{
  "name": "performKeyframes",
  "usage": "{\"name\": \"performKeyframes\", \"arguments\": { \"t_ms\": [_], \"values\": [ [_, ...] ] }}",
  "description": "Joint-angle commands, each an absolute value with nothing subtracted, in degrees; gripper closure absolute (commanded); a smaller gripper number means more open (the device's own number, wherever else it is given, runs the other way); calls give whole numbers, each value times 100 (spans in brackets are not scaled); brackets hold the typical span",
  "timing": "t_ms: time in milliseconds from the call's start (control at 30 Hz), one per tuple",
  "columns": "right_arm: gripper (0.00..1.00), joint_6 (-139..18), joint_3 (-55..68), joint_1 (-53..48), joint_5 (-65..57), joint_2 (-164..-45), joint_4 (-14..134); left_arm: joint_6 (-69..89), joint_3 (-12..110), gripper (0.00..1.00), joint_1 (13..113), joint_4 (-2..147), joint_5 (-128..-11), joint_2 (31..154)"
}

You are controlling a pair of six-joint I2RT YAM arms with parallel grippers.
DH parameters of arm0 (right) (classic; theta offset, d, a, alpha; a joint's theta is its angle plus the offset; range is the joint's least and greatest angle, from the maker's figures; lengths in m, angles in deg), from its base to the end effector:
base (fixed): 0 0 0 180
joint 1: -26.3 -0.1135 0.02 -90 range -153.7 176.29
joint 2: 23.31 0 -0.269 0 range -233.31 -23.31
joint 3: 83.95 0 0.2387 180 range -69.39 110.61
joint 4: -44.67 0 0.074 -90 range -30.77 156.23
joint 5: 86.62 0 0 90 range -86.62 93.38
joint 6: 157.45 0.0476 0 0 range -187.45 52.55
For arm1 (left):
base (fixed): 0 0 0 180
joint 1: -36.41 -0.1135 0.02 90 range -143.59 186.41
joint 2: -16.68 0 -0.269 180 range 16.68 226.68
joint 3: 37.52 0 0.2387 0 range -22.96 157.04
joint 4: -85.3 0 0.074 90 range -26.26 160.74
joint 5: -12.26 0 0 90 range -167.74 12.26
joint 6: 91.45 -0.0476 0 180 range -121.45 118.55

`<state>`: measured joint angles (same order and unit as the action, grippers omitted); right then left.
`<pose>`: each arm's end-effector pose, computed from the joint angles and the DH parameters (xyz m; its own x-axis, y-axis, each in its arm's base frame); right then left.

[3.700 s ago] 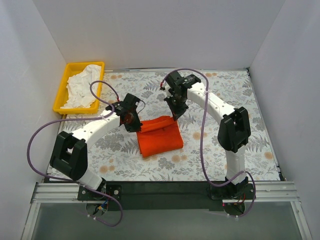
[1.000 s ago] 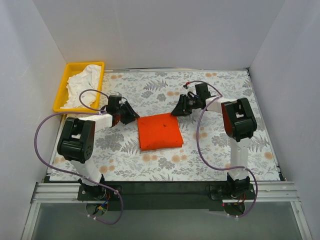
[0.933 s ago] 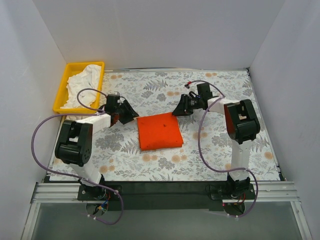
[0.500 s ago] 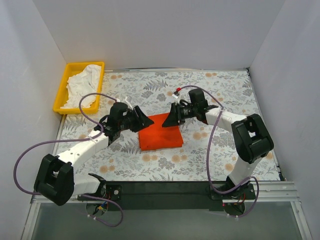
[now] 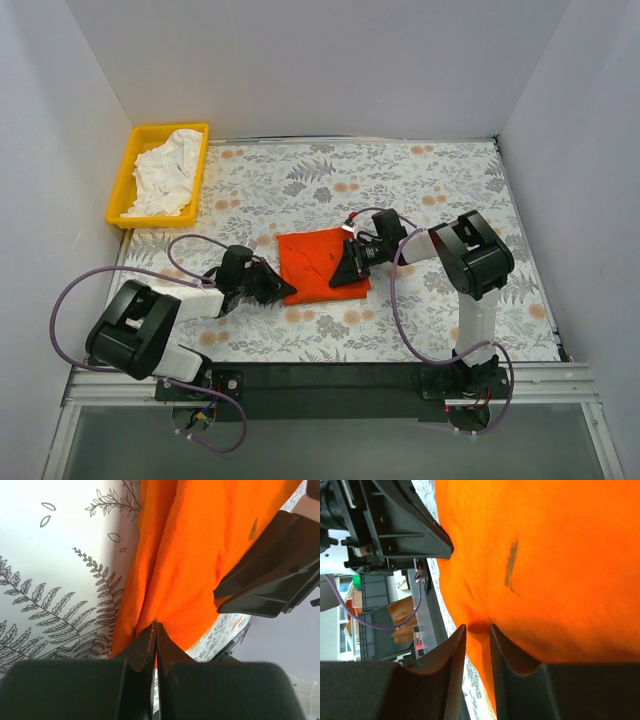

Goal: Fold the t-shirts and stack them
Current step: Fold the tshirt

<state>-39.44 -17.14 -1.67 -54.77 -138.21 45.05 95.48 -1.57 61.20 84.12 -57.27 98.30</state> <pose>0.2976 0.2038 0.1057 -0.9335 -0.2152 -0.2867 -0.3471 0.3432 0.8728 0.2007 -0.1110 0.1224 -0.5256 -0.7817 0.3358 -0.7311 0.2131 -0.6481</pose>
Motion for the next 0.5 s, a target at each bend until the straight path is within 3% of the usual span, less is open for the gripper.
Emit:
{"name": "performKeyframes", "arguments": {
  "t_ms": [0,67,267,467],
  "values": [
    [71,-4469,-2017,63,-5041,-13907,4639,9383,-538,100,5987,7997,-6289,10009],
    [71,-4399,-2044,63,-5050,-13540,4675,9321,-477,100,5996,7700,-6332,9615],
    [71,-3794,-1685,-252,-5050,-12581,4736,9093,322,85,5996,6549,-6596,8595],
    [71,-3476,-1087,-1042,-4708,-12605,4719,9057,964,69,5996,5722,-6938,7997]
  ]
}}
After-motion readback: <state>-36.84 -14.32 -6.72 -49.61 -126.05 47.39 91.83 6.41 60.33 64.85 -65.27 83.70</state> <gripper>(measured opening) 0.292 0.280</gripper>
